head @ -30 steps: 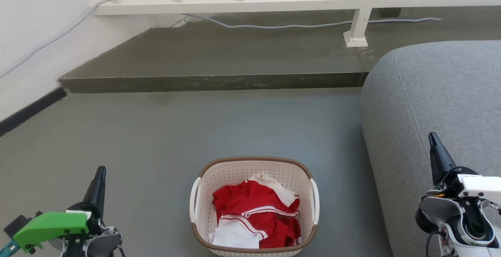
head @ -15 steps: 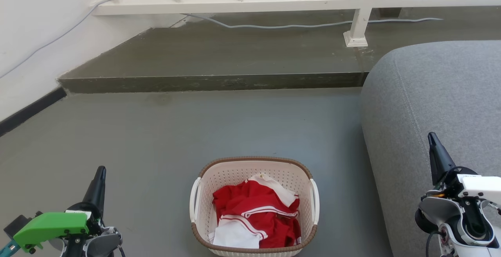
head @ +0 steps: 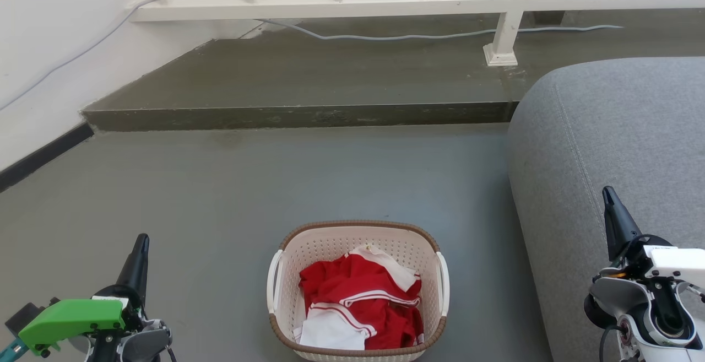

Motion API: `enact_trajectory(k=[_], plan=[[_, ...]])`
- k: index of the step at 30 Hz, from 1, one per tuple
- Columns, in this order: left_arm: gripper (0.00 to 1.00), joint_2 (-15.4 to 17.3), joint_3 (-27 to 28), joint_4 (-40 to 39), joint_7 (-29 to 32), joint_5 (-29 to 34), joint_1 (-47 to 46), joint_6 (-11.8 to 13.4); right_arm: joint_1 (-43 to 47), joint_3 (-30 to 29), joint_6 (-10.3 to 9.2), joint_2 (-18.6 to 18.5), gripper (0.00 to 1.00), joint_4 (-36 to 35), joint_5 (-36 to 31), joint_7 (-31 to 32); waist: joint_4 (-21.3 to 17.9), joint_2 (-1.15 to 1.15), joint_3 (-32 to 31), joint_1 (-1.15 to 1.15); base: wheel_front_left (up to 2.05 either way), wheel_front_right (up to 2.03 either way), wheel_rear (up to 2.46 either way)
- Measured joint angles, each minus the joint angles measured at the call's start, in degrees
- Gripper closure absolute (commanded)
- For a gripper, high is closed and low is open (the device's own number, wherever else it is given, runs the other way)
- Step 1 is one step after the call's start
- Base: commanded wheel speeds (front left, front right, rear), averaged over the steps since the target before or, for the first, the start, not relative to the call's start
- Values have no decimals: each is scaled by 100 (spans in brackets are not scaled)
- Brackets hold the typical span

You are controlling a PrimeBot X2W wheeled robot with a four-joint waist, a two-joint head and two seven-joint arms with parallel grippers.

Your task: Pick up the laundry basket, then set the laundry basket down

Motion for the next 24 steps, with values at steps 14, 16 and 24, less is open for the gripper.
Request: enact_trajectory(k=[14, 16, 24], plan=[[100, 0, 0, 0, 0, 0, 0, 0, 0, -3, 1, 1, 100, -2, -1, 0, 0, 0, 0, 0, 0, 0, 0], [100, 0, 1, 0, 0, 0, 0, 0, 0, -4, 1, 1, 100, -2, -1, 0, 0, 0, 0, 0, 0, 0, 0], [100, -1, 1, 0, 0, 1, 0, 0, 0, -8, 1, 2, 100, -2, -1, 0, 0, 0, 0, 0, 0, 0, 0]])
